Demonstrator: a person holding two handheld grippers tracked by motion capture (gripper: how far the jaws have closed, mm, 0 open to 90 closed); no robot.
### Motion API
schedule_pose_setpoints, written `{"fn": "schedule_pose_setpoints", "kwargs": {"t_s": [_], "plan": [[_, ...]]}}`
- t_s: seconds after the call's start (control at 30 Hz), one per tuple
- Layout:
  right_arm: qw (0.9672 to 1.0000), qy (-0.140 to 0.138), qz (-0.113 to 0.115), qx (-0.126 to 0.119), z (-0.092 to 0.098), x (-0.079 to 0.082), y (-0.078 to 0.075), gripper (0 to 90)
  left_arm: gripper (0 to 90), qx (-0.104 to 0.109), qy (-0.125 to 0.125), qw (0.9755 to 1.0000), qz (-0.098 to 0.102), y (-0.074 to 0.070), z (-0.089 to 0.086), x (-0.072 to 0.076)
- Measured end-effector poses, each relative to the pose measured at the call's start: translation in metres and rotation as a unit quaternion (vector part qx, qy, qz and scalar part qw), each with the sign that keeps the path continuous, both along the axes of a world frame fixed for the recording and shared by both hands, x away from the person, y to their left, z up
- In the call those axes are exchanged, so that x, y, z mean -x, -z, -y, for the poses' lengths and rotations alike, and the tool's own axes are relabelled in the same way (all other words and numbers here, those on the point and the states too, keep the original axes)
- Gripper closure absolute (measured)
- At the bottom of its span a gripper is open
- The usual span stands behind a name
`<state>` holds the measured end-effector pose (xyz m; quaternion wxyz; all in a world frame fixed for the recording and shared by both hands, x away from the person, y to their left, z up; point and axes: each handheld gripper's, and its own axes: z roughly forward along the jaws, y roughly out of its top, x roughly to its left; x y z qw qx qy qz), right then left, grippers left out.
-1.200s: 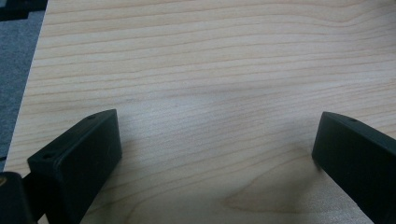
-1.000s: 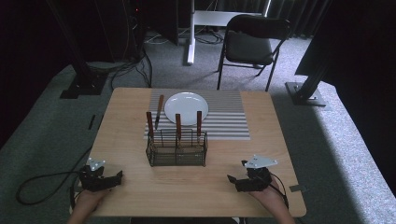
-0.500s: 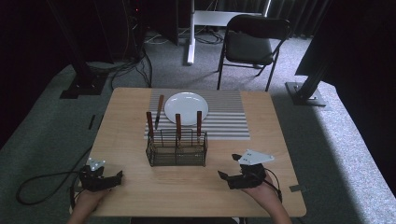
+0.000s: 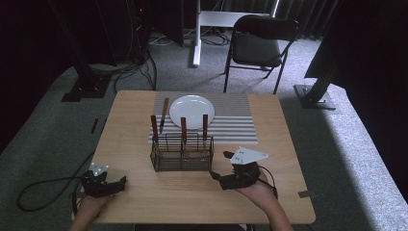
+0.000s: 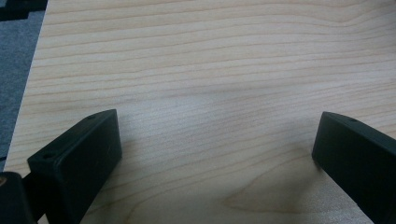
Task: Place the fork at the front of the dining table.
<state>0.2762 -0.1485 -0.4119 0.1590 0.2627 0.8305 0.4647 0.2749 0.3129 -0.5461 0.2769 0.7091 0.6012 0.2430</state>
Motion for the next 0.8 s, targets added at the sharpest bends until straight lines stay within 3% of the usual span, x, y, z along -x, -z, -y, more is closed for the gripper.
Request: {"fn": "schedule_pose_setpoints", "kwargs": {"t_s": [0.2, 0.8], "plan": [[0.9999, -0.008, 0.011, -0.004, -0.018, -0.006, -0.004, 18.5, 1.1, 0.000, 0.000, 1.0000, -0.001, 0.000, 0.000, 0.000], [0.9997, -0.017, 0.015, -0.012, -0.070, -0.023, -0.011, 18.5, 1.2, 0.000, 0.000, 1.0000, -0.001, 0.000, 0.000, 0.000]]}}
